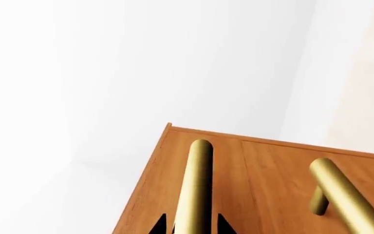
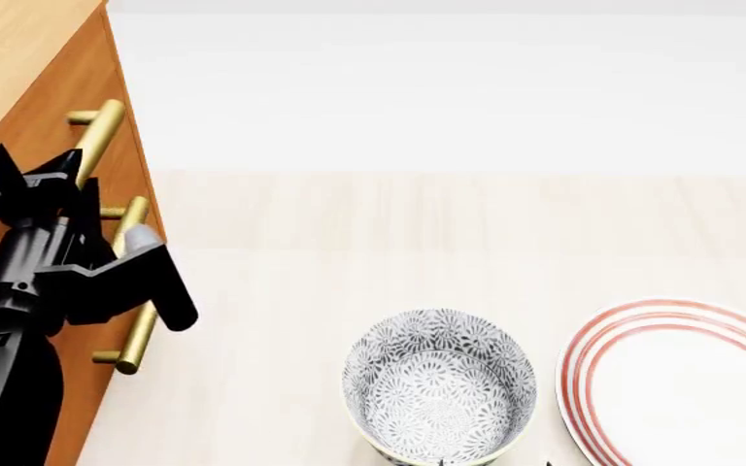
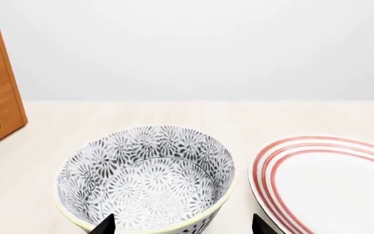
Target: Open the top drawer of the cabinet.
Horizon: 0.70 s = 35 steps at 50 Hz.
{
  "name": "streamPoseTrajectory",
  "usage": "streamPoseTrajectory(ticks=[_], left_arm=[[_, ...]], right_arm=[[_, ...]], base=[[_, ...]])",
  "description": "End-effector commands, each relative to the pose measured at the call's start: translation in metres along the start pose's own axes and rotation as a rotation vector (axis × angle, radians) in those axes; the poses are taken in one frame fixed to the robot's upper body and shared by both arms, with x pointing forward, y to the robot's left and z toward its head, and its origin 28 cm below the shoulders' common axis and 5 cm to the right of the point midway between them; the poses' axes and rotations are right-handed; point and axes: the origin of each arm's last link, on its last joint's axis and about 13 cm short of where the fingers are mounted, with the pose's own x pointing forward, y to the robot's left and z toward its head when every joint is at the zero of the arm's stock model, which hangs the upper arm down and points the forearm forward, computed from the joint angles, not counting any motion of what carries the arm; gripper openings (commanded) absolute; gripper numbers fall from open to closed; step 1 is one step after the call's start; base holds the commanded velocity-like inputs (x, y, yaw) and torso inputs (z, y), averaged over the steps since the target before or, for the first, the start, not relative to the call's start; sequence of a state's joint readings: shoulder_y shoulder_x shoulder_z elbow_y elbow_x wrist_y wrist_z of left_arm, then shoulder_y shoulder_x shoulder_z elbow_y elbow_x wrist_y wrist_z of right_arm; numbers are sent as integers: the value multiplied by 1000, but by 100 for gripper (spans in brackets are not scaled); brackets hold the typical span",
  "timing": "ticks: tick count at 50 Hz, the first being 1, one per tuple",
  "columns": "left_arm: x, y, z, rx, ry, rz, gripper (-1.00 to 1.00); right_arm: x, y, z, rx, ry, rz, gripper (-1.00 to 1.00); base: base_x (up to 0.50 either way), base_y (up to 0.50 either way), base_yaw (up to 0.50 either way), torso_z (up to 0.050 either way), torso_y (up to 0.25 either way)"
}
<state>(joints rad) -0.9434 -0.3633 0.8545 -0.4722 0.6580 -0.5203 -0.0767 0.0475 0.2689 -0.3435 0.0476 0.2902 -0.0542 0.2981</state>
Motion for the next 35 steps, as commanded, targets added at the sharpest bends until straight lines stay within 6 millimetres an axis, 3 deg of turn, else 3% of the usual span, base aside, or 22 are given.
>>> streamPoseTrajectory(ticks=[1,35], left_arm=[[3,4,24,-36,-53,-32,-100],[-3,11,86,-37,-243,-50,-100]], right_arm=[[1,1,1,6,-8,7,100],[2,1,1,21,2,13,100]], base=[[0,0,-3,0,0],[1,0,-2,0,0]])
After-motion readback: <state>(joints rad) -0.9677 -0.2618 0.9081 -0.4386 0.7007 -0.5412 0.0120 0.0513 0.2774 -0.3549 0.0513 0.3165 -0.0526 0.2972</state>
